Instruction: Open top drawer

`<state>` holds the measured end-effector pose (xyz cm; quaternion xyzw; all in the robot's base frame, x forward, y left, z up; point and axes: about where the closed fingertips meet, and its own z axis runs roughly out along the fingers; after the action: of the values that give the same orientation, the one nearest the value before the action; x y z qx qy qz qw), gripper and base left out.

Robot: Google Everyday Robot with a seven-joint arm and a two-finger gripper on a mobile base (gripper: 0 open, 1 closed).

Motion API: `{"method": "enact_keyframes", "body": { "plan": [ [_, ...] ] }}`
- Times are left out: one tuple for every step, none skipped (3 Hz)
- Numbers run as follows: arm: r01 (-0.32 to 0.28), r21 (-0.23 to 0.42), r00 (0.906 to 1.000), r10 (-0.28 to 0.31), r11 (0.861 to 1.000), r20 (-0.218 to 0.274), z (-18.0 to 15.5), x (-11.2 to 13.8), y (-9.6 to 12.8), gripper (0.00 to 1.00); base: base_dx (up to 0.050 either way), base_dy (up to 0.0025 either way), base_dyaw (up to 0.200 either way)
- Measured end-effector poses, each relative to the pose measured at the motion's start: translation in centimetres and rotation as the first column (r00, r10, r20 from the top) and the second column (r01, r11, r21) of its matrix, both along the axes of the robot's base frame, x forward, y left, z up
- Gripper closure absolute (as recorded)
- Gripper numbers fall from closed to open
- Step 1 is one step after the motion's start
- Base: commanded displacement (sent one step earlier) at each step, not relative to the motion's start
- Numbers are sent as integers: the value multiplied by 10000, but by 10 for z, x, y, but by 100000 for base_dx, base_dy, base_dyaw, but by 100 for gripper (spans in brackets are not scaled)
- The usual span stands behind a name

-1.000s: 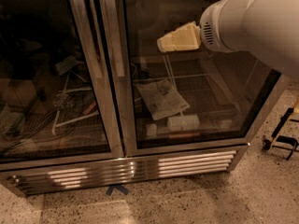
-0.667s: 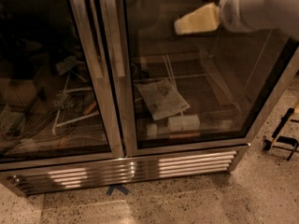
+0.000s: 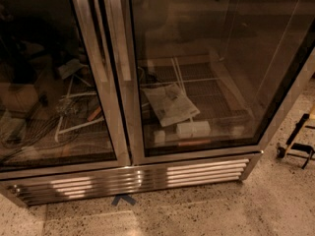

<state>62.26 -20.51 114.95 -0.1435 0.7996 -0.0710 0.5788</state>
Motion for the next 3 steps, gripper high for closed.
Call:
{"method": "enact_keyframes", "body": {
  "plan": [
    [-7,-11,10000,7,10000,-33,-2,0,0,0,0,0,0],
    [94,-201,9985,-105,9998,-543,-11,5,-4,0,0,0,0],
    [749,-733,9889,-836,9945,-1227,0,5,-40,0,0,0,0]
  ]
}}
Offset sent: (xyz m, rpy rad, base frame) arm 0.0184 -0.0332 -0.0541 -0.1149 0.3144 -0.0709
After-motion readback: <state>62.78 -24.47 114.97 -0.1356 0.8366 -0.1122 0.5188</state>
